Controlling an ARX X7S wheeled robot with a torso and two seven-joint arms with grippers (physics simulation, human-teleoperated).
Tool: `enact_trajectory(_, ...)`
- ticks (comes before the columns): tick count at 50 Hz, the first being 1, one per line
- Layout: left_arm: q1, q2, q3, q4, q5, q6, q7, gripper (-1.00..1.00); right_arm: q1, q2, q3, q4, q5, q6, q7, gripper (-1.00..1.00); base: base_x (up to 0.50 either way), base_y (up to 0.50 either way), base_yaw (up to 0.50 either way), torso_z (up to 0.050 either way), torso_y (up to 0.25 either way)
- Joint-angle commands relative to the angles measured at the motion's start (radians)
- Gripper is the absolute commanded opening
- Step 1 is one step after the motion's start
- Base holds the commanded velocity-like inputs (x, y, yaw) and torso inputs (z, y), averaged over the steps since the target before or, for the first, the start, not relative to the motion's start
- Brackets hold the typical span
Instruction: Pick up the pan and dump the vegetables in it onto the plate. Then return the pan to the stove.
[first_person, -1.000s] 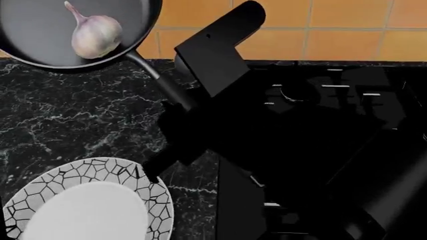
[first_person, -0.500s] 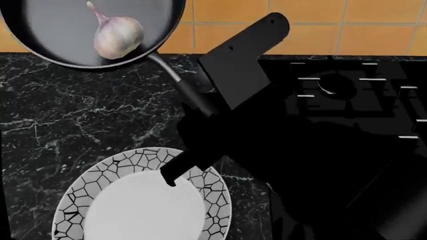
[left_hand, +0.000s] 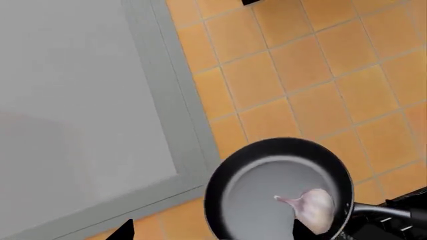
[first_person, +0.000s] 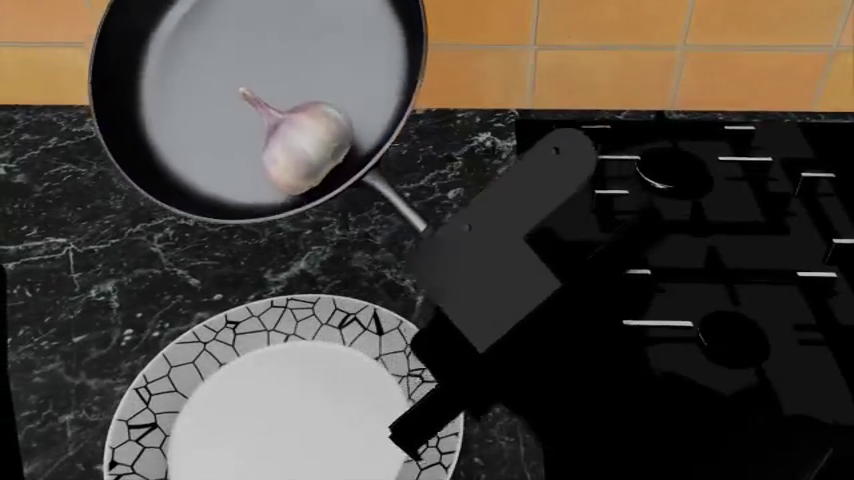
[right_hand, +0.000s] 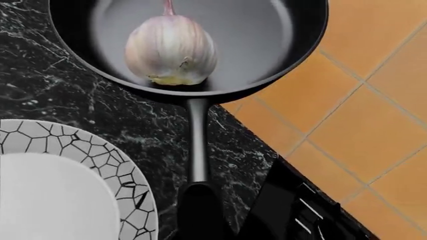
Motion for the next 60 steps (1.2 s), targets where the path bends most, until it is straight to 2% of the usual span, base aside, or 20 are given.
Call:
enact_trajectory(1,0.019,0.0,-0.017,0.0,0.004,-0.006,-0.001,1.0,0.04,0.06,-0.065,-0.176,-0.155,0.094,0.147,-1.0,0.0,0.0,0.0,0.0,0.0)
enact_trajectory(6,0.019,0.004,-0.017,0.0,0.002,-0.004,-0.001,1.0,0.029,0.069,-0.037,-0.259,-0.132,0.159,0.195,-1.0,0.0,0.0,0.0,0.0,0.002)
enact_trajectory(13,-0.001,0.011,0.022,0.001,0.023,0.028,-0.002,1.0,0.012,0.093,-0.015,-0.287,-0.123,0.158,0.21,-1.0,0.0,0.0,0.0,0.001,0.003)
enact_trajectory(17,-0.003,0.012,0.027,0.001,0.025,0.031,-0.002,1.0,0.027,0.12,-0.038,-0.304,-0.148,0.151,0.225,-1.0,0.0,0.0,0.0,0.0,0.0)
enact_trajectory(21,-0.001,0.018,0.018,0.001,0.019,0.032,-0.002,1.0,0.087,0.18,-0.124,-0.333,-0.226,0.135,0.251,-1.0,0.0,0.0,0.0,0.0,0.003)
enact_trajectory(25,-0.019,0.028,0.03,0.001,0.011,0.036,-0.003,1.0,0.142,0.146,-0.108,-0.411,-0.21,0.255,0.3,-1.0,0.0,0.0,0.0,0.0,0.003)
enact_trajectory(27,-0.022,0.03,0.031,0.001,0.009,0.037,-0.003,1.0,0.156,0.123,-0.039,-0.437,-0.16,0.309,0.317,-1.0,0.0,0.0,0.0,0.005,0.0)
enact_trajectory(31,-0.012,0.03,0.022,0.001,0.008,0.029,-0.003,1.0,0.281,0.179,-0.048,-0.408,0.169,0.311,0.578,-1.0,0.0,0.0,0.0,0.0,0.003)
enact_trajectory(35,-0.003,0.024,0.019,0.001,0.014,0.026,-0.003,1.0,0.298,0.208,-0.022,-0.38,0.37,0.306,0.731,-1.0,0.0,0.0,0.0,0.0,0.002)
enact_trajectory(42,0.006,0.016,0.023,0.001,0.028,0.03,-0.003,1.0,0.365,0.255,-0.084,-0.358,0.544,0.302,0.911,-1.0,0.0,0.0,0.0,0.0,0.001)
enact_trajectory(44,0.008,0.015,0.022,0.001,0.029,0.03,-0.003,1.0,0.439,0.27,-0.206,-0.34,0.596,0.31,1.014,-1.0,0.0,0.0,0.0,0.005,0.005)
enact_trajectory(54,0.002,0.014,0.04,0.001,0.039,0.037,-0.003,1.0,0.454,0.326,-0.258,-0.339,0.823,0.257,1.249,-1.0,0.0,0.0,0.0,0.0,0.001)
enact_trajectory(60,0.012,0.025,0.039,0.001,0.043,0.054,-0.003,1.0,0.514,0.36,-0.28,-0.331,0.891,0.233,1.314,-1.0,0.0,0.0,0.0,0.0,0.003)
